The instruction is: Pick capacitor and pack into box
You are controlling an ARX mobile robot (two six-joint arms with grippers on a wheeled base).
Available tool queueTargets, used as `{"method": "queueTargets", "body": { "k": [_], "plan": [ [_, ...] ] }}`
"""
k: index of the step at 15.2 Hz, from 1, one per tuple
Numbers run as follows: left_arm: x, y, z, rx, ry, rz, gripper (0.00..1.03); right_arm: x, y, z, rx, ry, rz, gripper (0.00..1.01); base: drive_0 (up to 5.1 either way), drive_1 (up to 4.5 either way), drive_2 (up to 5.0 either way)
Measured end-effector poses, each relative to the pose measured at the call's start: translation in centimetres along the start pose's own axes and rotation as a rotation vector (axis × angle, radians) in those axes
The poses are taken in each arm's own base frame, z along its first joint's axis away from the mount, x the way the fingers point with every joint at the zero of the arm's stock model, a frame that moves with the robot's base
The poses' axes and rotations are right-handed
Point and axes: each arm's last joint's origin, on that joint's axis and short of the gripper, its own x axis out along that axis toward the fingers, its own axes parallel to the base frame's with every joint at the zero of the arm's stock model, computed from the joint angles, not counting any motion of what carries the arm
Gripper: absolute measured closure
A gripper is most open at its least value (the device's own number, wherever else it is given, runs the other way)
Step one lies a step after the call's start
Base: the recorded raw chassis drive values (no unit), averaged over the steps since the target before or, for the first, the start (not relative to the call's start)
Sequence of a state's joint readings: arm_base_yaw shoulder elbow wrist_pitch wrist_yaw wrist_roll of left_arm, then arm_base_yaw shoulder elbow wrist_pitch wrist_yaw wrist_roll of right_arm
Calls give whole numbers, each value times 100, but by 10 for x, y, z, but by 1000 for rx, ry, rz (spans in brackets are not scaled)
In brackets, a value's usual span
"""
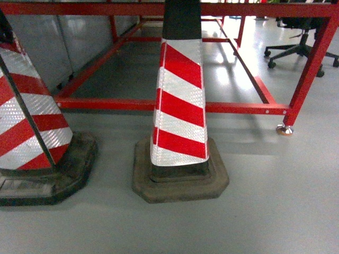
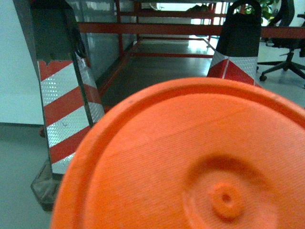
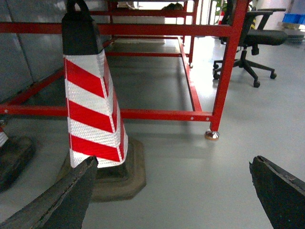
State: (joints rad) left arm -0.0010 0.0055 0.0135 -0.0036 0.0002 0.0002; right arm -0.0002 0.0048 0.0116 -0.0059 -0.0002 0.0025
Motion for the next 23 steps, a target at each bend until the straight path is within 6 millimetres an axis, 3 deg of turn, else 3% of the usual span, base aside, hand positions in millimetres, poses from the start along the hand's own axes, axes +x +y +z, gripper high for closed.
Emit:
{"method": "queueTargets", "body": {
  "k": [5, 23],
  "plan": [
    [0, 0, 0, 0, 2, 0, 59, 0, 0, 0, 0, 0, 0, 3, 4, 410, -403],
    [0, 0, 0, 0, 4, 3, 59, 0, 0, 0, 1, 0, 2, 3, 0, 0, 0]
  ]
}}
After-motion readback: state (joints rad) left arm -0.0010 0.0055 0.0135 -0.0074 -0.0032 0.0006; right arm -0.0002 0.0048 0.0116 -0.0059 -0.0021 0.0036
